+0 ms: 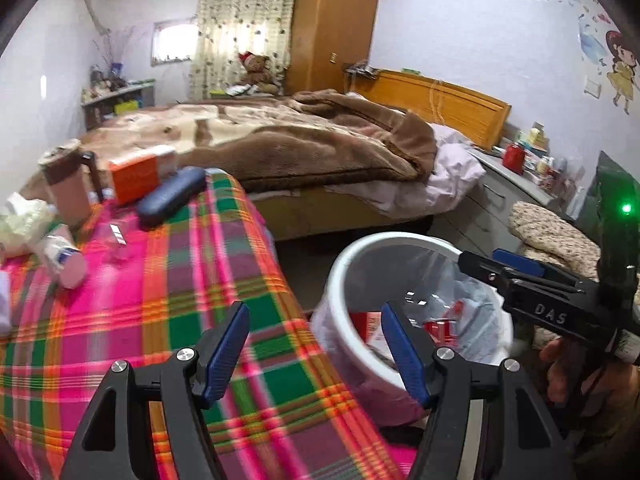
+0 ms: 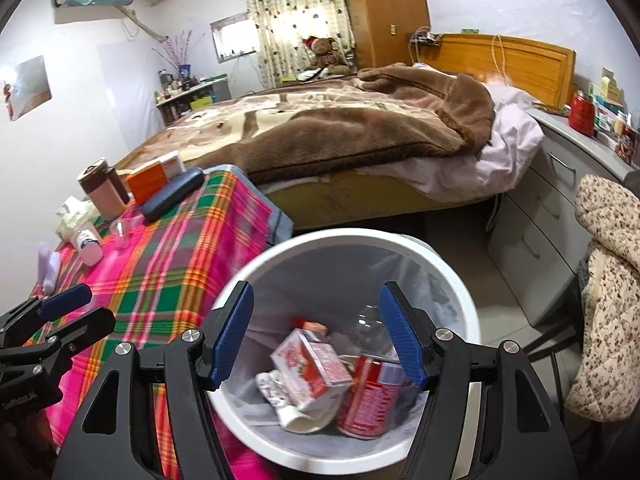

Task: Collect trash
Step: 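Withdraw both tools from the bin back toward the table, then grasp the white foam net sleeve with the left tool while the right tool grasps the small red-filled cup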

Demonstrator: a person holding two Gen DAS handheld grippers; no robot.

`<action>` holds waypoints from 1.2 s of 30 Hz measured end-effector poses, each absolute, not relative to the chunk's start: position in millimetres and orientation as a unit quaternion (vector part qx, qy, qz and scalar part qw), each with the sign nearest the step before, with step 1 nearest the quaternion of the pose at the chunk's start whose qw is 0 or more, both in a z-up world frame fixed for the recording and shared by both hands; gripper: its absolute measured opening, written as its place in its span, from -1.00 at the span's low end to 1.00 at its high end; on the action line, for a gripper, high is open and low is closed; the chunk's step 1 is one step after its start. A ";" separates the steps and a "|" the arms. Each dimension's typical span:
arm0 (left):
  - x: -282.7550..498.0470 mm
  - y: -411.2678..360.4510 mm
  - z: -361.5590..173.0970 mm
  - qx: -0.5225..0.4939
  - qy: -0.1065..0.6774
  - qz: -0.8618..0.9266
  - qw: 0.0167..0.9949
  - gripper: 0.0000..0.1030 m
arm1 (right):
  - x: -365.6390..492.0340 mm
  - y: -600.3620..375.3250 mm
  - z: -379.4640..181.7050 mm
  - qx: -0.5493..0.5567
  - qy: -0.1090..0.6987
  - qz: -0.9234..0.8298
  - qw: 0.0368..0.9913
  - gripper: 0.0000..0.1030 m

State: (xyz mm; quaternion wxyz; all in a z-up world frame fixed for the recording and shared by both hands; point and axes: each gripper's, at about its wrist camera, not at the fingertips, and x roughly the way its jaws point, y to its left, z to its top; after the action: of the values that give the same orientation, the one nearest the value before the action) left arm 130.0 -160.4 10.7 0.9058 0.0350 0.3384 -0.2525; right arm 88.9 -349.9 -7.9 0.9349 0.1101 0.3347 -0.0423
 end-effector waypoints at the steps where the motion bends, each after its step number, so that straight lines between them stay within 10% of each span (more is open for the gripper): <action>1: 129.5 -154.4 12.1 0.036 0.335 -0.246 0.909 0.32 | 90.3 -345.8 -6.7 0.110 0.332 -0.037 0.936 0.30; 36: 206.4 106.9 16.2 -0.059 0.334 -0.025 0.940 0.32 | 190.9 -187.4 -8.6 0.056 0.372 0.108 0.920 0.30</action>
State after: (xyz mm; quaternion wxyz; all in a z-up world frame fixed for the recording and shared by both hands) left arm 206.4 106.9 16.2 0.9403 -0.0590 0.3343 -0.0249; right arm 190.9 -187.4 -8.6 0.9203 0.0558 0.3720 0.1079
